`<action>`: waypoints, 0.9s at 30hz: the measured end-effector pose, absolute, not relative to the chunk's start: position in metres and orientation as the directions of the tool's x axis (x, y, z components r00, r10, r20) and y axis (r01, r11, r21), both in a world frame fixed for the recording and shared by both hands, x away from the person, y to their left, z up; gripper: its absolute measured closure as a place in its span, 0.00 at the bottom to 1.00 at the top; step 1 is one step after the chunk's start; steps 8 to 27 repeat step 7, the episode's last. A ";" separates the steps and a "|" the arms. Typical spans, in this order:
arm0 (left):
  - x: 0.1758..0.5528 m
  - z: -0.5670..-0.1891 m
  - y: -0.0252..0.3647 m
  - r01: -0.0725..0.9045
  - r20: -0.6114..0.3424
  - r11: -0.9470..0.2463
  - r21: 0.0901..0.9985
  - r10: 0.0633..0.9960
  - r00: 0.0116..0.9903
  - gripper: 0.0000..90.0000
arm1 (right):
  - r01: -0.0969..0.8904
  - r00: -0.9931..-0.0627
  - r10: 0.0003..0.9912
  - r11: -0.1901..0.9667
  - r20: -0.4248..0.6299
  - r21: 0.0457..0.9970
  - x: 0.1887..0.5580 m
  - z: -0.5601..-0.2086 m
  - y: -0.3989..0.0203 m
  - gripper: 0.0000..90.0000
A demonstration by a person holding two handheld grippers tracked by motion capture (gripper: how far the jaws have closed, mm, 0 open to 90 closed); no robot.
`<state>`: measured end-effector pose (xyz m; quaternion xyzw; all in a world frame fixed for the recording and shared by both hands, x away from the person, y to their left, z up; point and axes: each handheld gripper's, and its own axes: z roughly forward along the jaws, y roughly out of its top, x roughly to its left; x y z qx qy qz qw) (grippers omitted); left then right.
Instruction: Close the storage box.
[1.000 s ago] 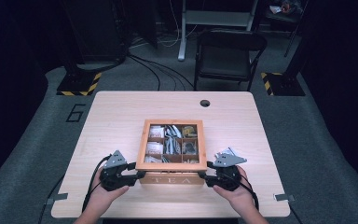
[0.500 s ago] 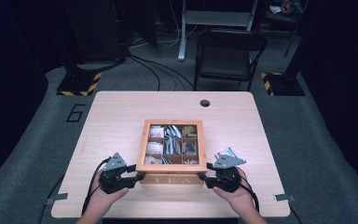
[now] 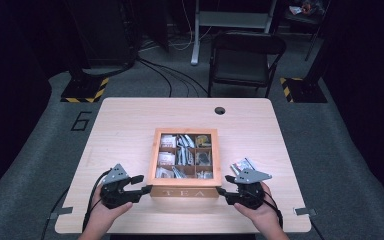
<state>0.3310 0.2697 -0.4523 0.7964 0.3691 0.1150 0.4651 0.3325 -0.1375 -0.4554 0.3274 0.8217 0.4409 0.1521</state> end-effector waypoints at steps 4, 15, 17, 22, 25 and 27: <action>0.334 -0.448 0.279 0.474 -0.158 -0.263 0.840 0.717 0.679 0.48 | 0.402 -0.731 0.681 0.372 0.049 0.836 0.334 -0.452 -0.143 0.47; 0.336 -0.447 0.286 0.490 -0.179 -0.223 0.843 0.742 0.646 0.46 | 0.399 -0.723 0.688 0.342 0.062 0.851 0.334 -0.447 -0.148 0.46; 0.336 -0.447 0.286 0.490 -0.179 -0.223 0.843 0.742 0.646 0.46 | 0.399 -0.723 0.688 0.342 0.062 0.851 0.334 -0.447 -0.148 0.46; 0.336 -0.447 0.286 0.490 -0.179 -0.223 0.843 0.742 0.646 0.46 | 0.399 -0.723 0.688 0.342 0.062 0.851 0.334 -0.447 -0.148 0.46; 0.336 -0.447 0.286 0.490 -0.179 -0.223 0.843 0.742 0.646 0.46 | 0.399 -0.723 0.688 0.342 0.062 0.851 0.334 -0.447 -0.148 0.46; 0.336 -0.447 0.286 0.490 -0.179 -0.223 0.843 0.742 0.646 0.46 | 0.399 -0.723 0.688 0.342 0.062 0.851 0.334 -0.447 -0.148 0.46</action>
